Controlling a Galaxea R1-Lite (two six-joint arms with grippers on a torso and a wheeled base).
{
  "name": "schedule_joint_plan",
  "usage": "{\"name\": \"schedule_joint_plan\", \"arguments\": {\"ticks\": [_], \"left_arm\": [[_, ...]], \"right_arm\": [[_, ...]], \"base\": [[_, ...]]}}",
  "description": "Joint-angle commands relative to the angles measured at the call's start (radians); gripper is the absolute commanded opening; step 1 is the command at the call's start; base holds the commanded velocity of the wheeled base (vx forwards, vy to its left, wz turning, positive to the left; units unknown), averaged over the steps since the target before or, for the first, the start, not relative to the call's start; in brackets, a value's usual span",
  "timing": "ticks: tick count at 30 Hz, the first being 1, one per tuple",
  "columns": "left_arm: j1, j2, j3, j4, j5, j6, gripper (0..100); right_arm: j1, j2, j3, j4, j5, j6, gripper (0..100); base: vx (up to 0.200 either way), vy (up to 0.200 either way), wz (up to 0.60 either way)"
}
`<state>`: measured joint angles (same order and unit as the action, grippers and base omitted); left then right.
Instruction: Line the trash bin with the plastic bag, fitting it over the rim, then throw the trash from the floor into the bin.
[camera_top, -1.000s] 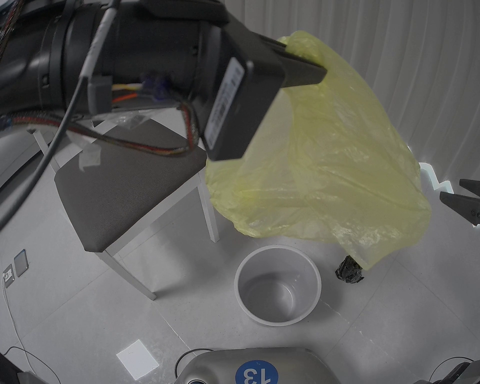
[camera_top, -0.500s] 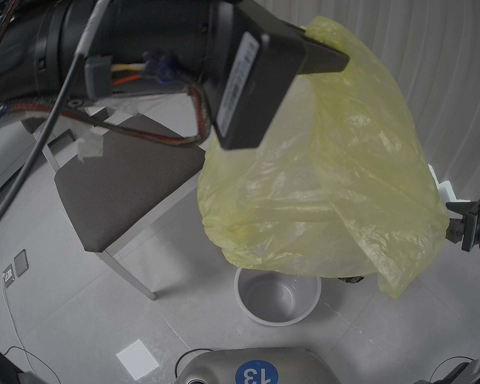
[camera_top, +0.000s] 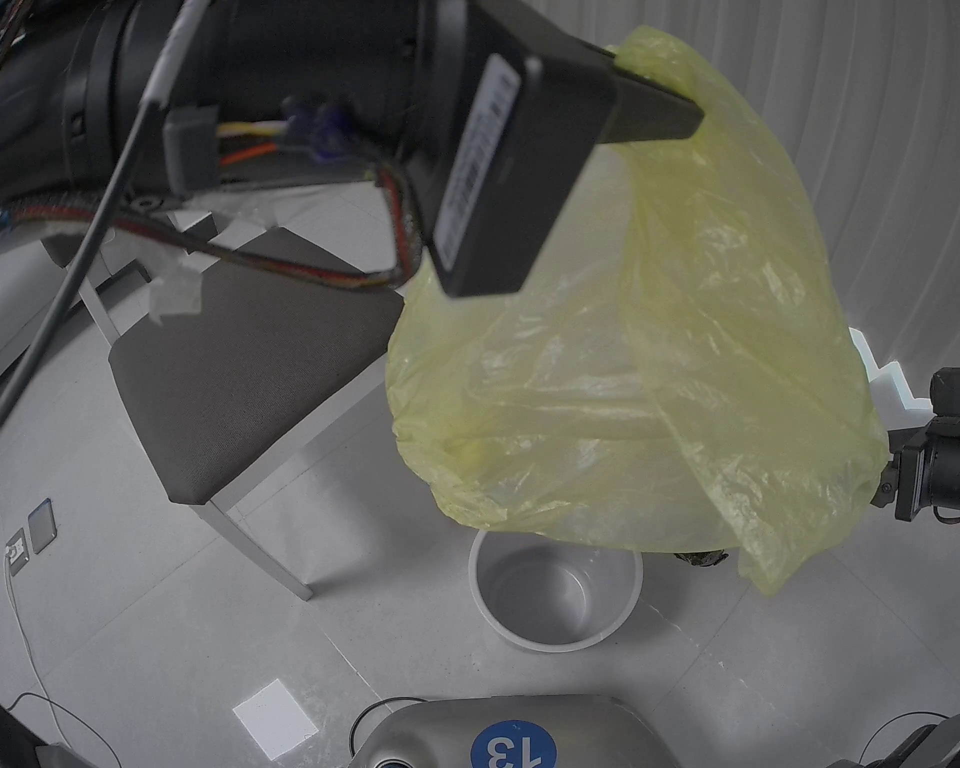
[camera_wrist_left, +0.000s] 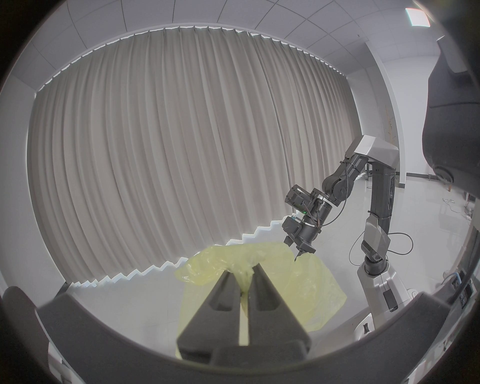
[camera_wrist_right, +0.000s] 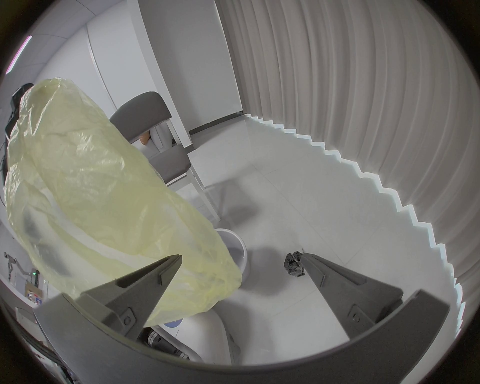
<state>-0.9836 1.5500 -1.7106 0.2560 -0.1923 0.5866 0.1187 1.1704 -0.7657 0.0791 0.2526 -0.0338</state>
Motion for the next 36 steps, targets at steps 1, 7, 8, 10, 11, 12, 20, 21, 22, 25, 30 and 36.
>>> {"name": "schedule_joint_plan", "arguments": {"ticks": [1,7,8,10,11,12,20,21,22,25,30,36], "left_arm": [[-0.017,-0.013,0.0,-0.001,-0.001,-0.001,0],[-0.029,-0.03,-0.001,-0.003,0.001,0.001,0],[-0.029,-0.03,0.0,-0.003,0.001,0.001,0],[-0.03,-0.034,0.0,-0.003,0.001,0.001,0],[-0.03,-0.036,-0.003,-0.003,0.001,0.001,0],[-0.032,-0.036,-0.006,-0.004,0.001,0.001,0],[-0.061,-0.053,-0.015,-0.003,0.001,0.006,0],[-0.067,-0.054,-0.02,-0.003,0.001,0.006,0],[-0.072,-0.054,-0.024,-0.003,0.001,0.006,0],[-0.072,-0.054,-0.03,-0.004,0.001,0.006,0],[-0.073,-0.054,-0.033,-0.004,0.001,0.006,0],[-0.079,-0.051,-0.041,-0.021,0.001,0.006,0]], "right_arm": [[0.009,0.003,0.02,-0.004,-0.001,0.002,100],[0.048,0.005,0.06,-0.105,-0.007,0.061,100],[0.061,0.005,0.065,-0.125,-0.009,0.08,100],[0.084,0.003,0.069,-0.15,-0.01,0.115,100],[0.091,0.002,0.069,-0.157,-0.012,0.132,100],[0.101,0.002,0.071,-0.159,-0.013,0.146,100],[0.11,0.002,0.094,-0.16,-0.015,0.161,100],[0.11,0.0,0.094,-0.16,-0.013,0.163,100],[0.11,0.0,0.094,-0.16,-0.013,0.169,100],[0.122,0.0,0.094,-0.164,-0.012,0.201,100],[0.173,0.0,0.105,-0.199,-0.01,0.285,100],[0.194,0.003,0.131,-0.256,-0.006,0.318,100]], "base": [[0.0,0.0,0.0],[0.0,0.0,0.0],[0.0,0.0,0.0],[0.0,0.0,0.0],[0.0,0.0,0.0],[0.0,0.0,0.0],[0.0,0.0,0.0],[0.0,0.0,0.0],[0.0,0.0,0.0],[0.0,0.0,0.0],[0.0,0.0,0.0],[0.0,0.0,0.0]]}}
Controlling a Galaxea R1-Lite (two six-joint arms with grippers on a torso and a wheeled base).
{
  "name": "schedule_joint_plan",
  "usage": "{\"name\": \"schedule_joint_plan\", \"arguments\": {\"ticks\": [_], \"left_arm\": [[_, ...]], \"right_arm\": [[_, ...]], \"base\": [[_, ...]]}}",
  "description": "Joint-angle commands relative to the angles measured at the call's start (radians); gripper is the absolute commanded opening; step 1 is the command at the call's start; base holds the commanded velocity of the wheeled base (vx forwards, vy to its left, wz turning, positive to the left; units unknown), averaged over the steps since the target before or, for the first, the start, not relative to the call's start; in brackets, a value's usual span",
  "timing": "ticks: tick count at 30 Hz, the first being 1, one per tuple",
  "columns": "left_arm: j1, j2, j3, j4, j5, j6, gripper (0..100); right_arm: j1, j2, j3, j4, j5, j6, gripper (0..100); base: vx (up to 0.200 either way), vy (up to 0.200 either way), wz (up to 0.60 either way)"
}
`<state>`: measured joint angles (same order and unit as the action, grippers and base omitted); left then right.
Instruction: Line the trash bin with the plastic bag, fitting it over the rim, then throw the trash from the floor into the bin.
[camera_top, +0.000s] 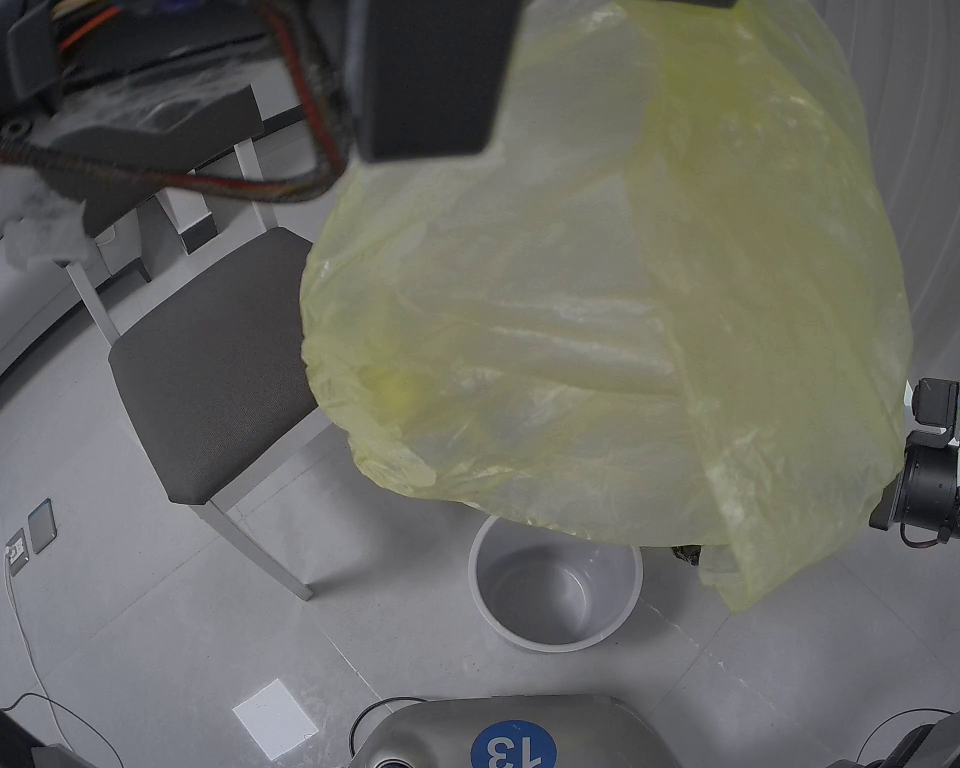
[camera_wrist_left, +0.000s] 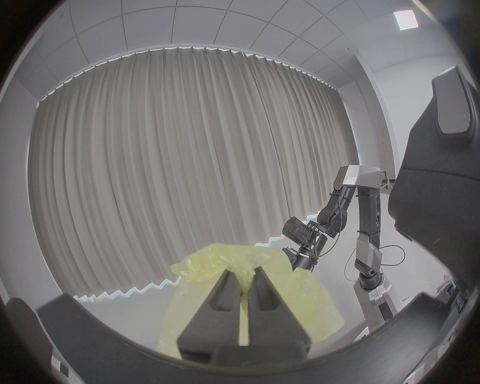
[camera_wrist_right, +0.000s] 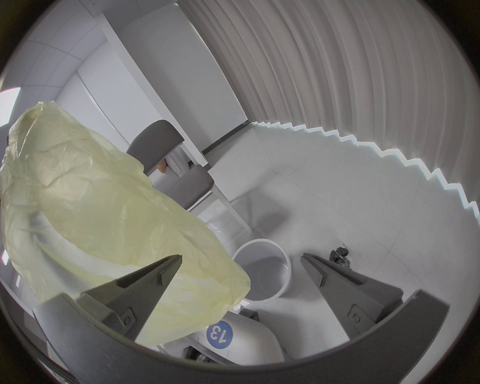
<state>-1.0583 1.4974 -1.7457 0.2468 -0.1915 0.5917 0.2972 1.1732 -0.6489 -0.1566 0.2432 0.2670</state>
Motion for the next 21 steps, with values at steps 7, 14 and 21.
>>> {"name": "schedule_joint_plan", "arguments": {"ticks": [7,14,21], "left_arm": [[-0.005,0.001,-0.014,-0.021,0.0,0.0,0],[-0.005,-0.005,-0.021,-0.023,-0.002,0.0,0],[-0.003,-0.013,-0.035,-0.023,-0.002,0.0,0]], "right_arm": [[0.068,-0.017,0.023,-0.024,0.01,0.074,100],[0.091,-0.069,0.035,-0.024,0.087,0.121,100],[0.094,-0.115,0.078,-0.023,0.133,0.132,100]], "base": [[0.0,0.0,0.0],[0.0,0.0,0.0],[0.0,0.0,0.0]]}}
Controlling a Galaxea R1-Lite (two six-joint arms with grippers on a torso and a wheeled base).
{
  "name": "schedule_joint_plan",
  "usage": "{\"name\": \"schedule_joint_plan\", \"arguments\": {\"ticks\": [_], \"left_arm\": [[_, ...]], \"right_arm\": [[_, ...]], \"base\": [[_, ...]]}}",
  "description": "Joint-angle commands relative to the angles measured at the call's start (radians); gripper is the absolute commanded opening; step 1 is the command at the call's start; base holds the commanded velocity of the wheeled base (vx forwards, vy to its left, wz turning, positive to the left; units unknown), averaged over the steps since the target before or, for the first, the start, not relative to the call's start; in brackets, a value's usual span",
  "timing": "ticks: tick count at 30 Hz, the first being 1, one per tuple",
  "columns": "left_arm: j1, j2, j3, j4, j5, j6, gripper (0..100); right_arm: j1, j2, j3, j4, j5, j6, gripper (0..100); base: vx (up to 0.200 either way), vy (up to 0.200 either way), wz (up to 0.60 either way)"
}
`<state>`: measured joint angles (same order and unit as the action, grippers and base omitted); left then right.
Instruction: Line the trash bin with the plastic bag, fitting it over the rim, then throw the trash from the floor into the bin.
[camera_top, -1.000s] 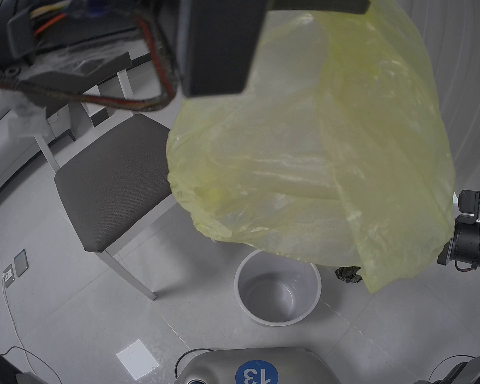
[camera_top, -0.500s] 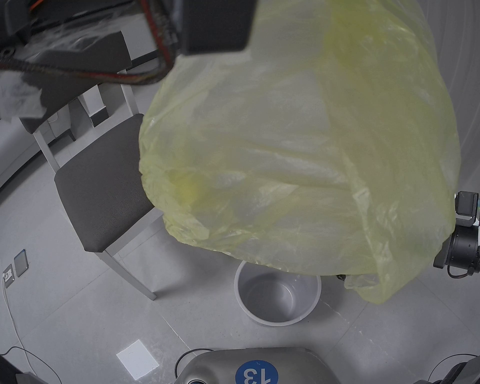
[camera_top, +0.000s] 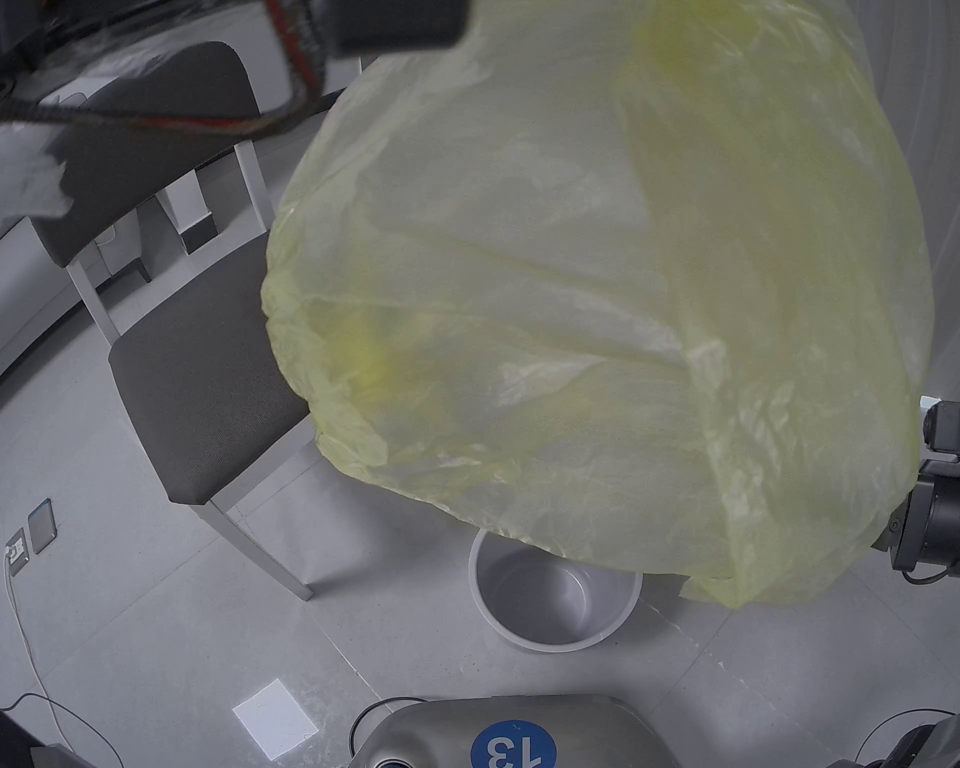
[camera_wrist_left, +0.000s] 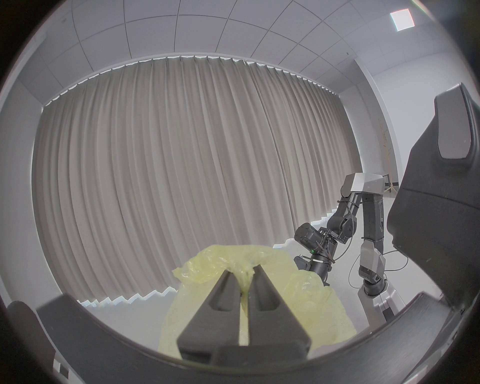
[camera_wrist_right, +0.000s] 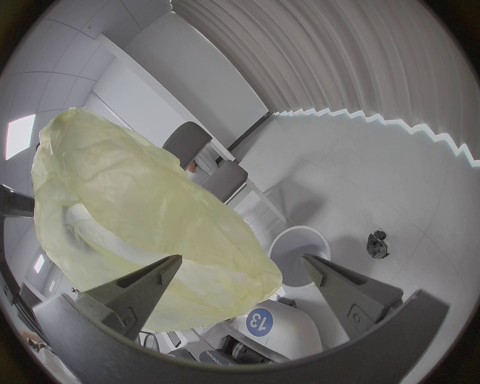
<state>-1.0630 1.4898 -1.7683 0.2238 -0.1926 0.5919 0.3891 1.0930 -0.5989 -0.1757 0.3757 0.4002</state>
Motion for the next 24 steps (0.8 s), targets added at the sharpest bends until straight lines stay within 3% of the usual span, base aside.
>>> {"name": "schedule_joint_plan", "arguments": {"ticks": [1,24], "left_arm": [[0.001,-0.003,-0.019,0.0,-0.001,0.0,0],[-0.026,0.05,-0.137,0.0,-0.013,0.0,0]], "right_arm": [[0.002,-0.031,0.034,-0.005,0.002,-0.003,100],[0.002,0.004,0.047,-0.021,0.003,-0.008,100]], "base": [[0.0,0.0,0.0],[0.0,0.0,0.0]]}}
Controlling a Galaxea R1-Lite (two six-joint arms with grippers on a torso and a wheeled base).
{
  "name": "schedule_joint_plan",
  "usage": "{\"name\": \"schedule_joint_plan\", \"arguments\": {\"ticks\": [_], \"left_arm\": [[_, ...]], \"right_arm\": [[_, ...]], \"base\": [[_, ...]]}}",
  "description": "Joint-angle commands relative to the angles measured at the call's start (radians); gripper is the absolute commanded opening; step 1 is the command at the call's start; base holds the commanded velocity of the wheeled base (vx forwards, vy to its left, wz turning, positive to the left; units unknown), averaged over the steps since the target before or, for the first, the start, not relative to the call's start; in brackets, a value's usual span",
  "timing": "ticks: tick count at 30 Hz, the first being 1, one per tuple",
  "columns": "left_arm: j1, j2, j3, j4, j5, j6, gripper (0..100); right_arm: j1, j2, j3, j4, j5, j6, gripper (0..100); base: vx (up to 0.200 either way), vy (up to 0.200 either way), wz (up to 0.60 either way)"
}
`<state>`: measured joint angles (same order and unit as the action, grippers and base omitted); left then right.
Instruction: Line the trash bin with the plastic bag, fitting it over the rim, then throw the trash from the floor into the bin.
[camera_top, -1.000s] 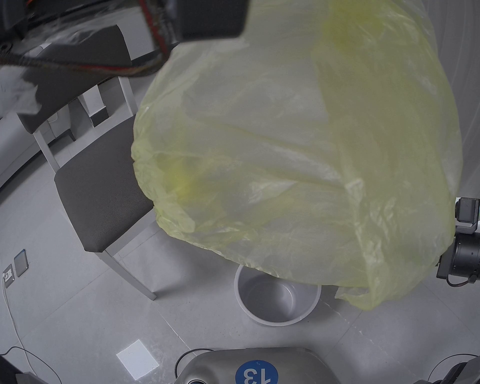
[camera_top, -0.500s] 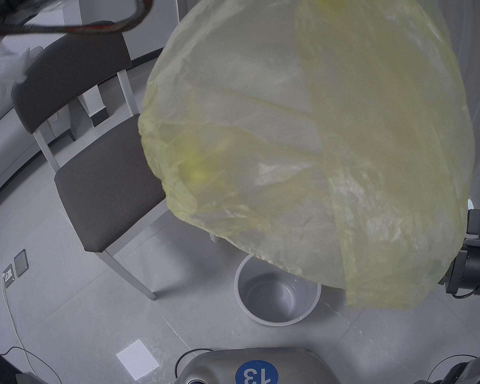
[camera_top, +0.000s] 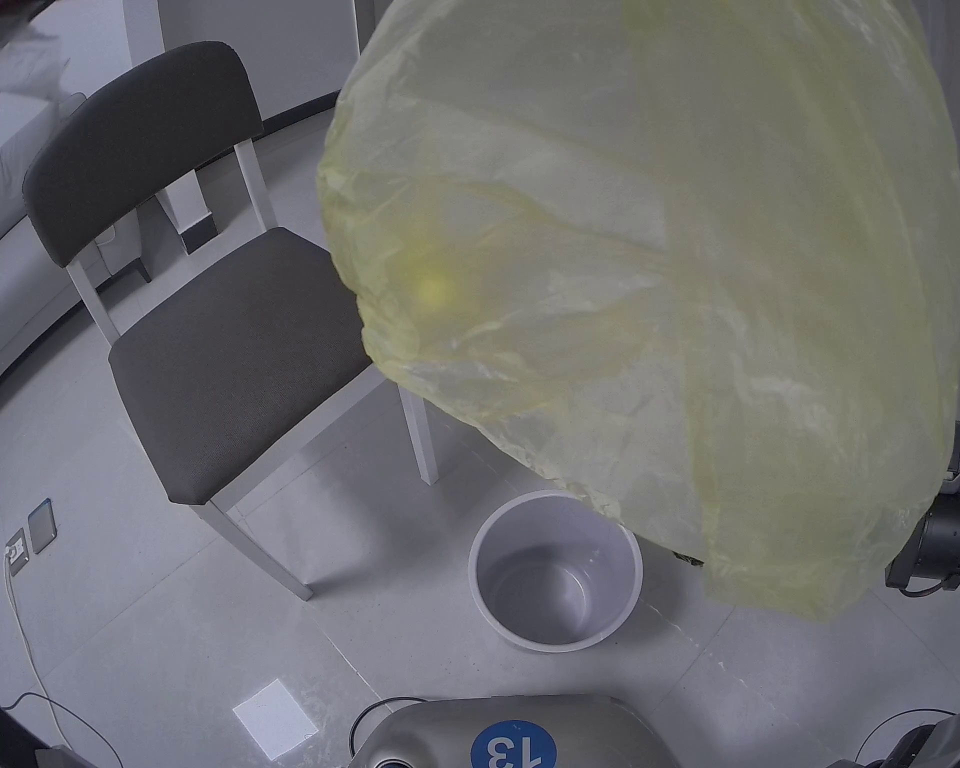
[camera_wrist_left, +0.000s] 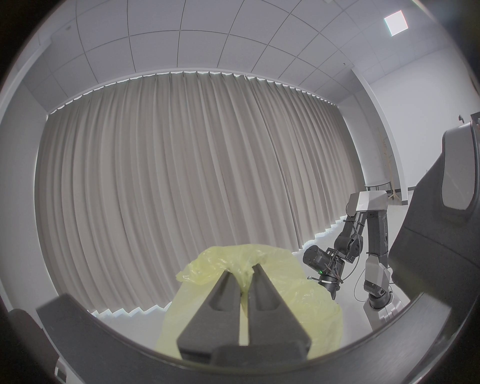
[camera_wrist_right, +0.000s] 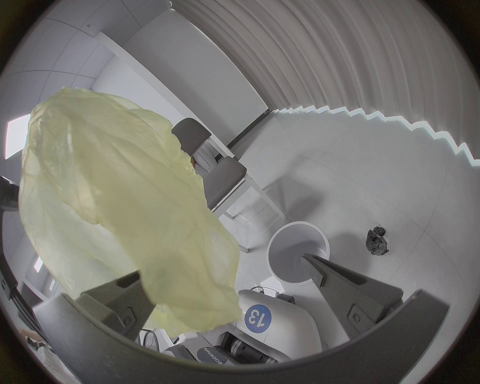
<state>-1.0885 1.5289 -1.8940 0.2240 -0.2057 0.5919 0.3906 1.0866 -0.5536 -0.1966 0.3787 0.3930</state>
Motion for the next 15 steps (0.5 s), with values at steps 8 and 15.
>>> {"name": "schedule_joint_plan", "arguments": {"ticks": [8,15], "left_arm": [[-0.002,0.016,-0.016,0.001,0.0,0.0,0],[-0.001,0.022,-0.014,0.001,0.0,0.0,0]], "right_arm": [[0.001,0.033,0.018,-0.01,-0.004,-0.031,100],[0.001,0.029,0.035,-0.035,-0.008,-0.032,0]], "base": [[0.0,0.0,0.0],[0.0,0.0,0.0]]}}
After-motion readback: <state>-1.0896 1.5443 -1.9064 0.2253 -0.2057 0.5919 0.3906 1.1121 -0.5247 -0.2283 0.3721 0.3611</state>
